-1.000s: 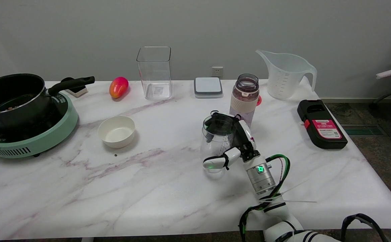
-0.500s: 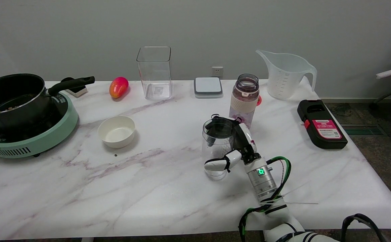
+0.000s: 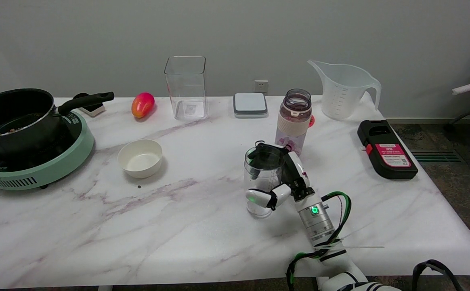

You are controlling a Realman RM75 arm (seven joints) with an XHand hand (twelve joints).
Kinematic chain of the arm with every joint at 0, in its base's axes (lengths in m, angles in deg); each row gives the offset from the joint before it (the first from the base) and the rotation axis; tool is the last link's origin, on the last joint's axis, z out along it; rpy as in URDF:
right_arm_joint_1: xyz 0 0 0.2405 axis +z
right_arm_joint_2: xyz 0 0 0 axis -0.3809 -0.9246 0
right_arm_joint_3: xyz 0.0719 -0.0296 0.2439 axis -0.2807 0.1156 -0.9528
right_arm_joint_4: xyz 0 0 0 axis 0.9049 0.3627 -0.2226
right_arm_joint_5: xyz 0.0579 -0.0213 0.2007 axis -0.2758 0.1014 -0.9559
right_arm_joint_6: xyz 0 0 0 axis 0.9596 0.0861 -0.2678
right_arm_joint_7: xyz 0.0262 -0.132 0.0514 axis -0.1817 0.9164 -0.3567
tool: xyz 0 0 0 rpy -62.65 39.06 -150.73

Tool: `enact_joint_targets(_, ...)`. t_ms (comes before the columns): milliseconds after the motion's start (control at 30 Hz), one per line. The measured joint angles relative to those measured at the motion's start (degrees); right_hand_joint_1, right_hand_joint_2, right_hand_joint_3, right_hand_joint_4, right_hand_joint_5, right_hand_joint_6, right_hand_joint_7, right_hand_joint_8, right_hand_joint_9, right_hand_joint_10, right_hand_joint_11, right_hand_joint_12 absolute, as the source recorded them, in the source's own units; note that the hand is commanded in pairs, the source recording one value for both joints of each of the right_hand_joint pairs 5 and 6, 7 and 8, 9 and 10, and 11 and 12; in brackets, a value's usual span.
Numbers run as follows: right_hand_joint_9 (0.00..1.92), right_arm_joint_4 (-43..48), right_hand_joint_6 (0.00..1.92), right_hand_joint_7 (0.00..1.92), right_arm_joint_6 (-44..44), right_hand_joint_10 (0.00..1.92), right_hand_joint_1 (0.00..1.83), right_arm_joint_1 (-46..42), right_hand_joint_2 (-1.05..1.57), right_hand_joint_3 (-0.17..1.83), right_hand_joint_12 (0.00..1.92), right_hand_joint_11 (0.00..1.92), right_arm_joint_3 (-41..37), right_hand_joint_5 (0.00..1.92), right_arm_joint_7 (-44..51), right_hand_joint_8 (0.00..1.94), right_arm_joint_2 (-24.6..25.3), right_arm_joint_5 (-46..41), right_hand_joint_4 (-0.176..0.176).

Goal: Place the measuring cup onto the table.

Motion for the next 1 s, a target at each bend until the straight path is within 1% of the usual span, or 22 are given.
enact_joint_targets(100, 1.56, 0.0, 1.21, 1.61, 0.1, 1.56, 1.27, -0.2, 0.35, 1.3, 1.31, 1.31, 0.0, 1.21, 0.0, 1.61, 0.0, 0.0, 0.0)
enact_joint_targets(200, 1.52, 0.1, 1.14, 1.55, 0.1, 1.52, 1.29, -0.5, 0.15, 1.4, 1.25, 1.25, 0.0, 1.14, 0.0, 1.55, -0.1, 0.0, 0.0)
enact_joint_targets(300, 1.48, 0.2, 1.08, 1.51, 0.2, 1.48, 1.3, -0.7, 0.03, 1.4, 1.22, 1.22, 0.0, 1.08, 0.0, 1.51, -0.1, 0.0, 0.0)
enact_joint_targets(333, 1.42, 0.3, 1.01, 1.45, 0.2, 1.42, 1.32, -0.8, -0.08, 1.4, 1.19, 1.19, -0.1, 1.01, 0.0, 1.45, -0.2, 0.0, 0.0)
enact_joint_targets(367, 1.39, 0.4, 0.98, 1.43, 0.2, 1.39, 1.33, -0.8, -0.11, 1.39, 1.18, 1.18, -0.1, 0.98, 0.0, 1.43, -0.2, 0.0, 0.0)
enact_joint_targets(400, 1.27, 0.4, 0.89, 1.37, 0.2, 1.27, 1.33, -0.9, -0.17, 1.36, 1.14, 1.14, -0.1, 0.89, 0.0, 1.37, -0.2, 0.0, 0.0)
enact_joint_targets(433, 1.19, 0.5, 0.84, 1.33, 0.2, 1.19, 1.34, -1.0, -0.21, 1.36, 1.11, 1.11, -0.1, 0.84, 0.0, 1.33, -0.3, 0.0, 0.0)
enact_joint_targets(467, 1.14, 0.6, 0.81, 1.3, 0.2, 1.14, 1.34, -1.1, -0.23, 1.35, 1.09, 1.09, -0.1, 0.81, -0.1, 1.3, -0.3, 0.0, 0.0)
enact_joint_targets(667, 1.01, 1.2, 0.74, 1.15, 0.2, 1.01, 1.35, -1.6, -0.31, 1.33, 1.0, 1.0, -0.1, 0.74, -0.1, 1.15, -0.6, 0.0, 0.0)
enact_joint_targets(733, 0.94, 1.4, 0.71, 1.04, 0.2, 0.94, 1.35, -1.8, -0.38, 1.35, 0.96, 0.96, -0.1, 0.71, -0.1, 1.04, -0.7, 0.0, 0.0)
enact_joint_targets(1000, 0.83, 2.1, 0.6, 0.75, 0.2, 0.83, 1.35, -2.6, -0.52, 1.41, 0.89, 0.89, -0.1, 0.6, -0.2, 0.75, -1.0, -0.1, 0.0)
